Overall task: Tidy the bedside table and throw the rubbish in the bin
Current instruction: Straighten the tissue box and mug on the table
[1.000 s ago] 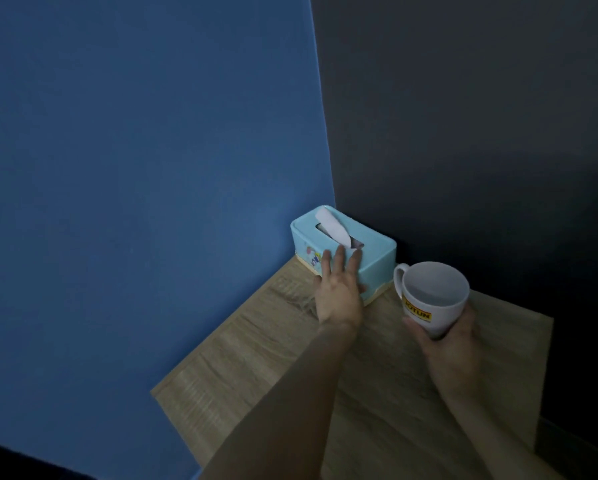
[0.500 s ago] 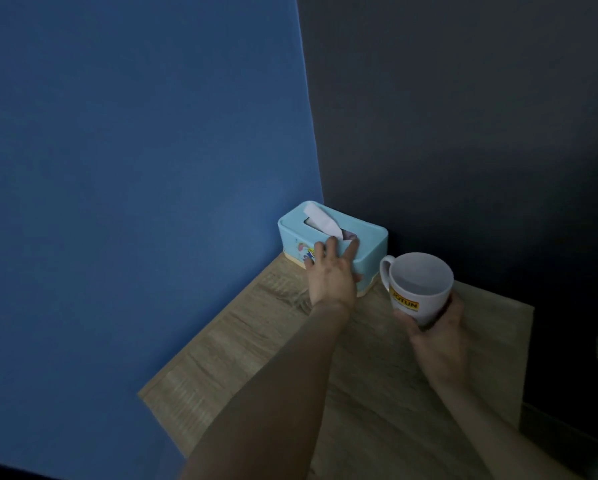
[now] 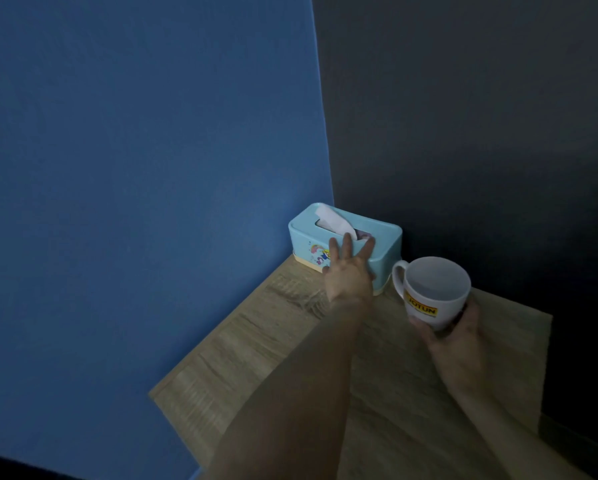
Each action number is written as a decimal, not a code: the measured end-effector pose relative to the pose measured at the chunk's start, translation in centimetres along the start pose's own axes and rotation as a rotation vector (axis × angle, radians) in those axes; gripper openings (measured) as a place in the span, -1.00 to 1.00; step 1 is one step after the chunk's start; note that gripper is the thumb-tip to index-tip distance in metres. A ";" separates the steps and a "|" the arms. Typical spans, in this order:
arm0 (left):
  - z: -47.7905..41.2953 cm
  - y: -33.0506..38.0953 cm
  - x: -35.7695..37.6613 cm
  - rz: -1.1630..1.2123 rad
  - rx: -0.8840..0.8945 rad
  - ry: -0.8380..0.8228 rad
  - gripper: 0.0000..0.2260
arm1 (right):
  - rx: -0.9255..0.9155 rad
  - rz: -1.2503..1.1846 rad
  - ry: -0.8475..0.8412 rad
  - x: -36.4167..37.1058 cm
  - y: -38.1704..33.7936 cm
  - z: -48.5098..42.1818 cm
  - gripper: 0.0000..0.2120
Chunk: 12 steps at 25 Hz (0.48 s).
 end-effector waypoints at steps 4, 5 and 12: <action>-0.2 -0.2 0.2 0.017 0.007 0.002 -0.38 | 0.001 0.017 -0.004 -0.1 -0.1 -0.3 -0.16; -0.2 -0.2 0.2 0.018 0.009 0.004 -0.38 | 0.005 0.024 -0.010 0.0 -0.1 -0.5 -0.17; -0.3 -0.4 0.5 0.036 0.007 0.009 -0.39 | 0.056 0.086 0.000 0.2 -0.1 -3.0 -0.21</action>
Point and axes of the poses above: each hand's wrist, its own z-axis away from the middle knuckle, its own x-axis out of the palm, y = z × x, the point moved 1 cm from there along -z, towards the middle knuckle, and after that the axes turned 7 degrees about z, right-handed, at the moved point
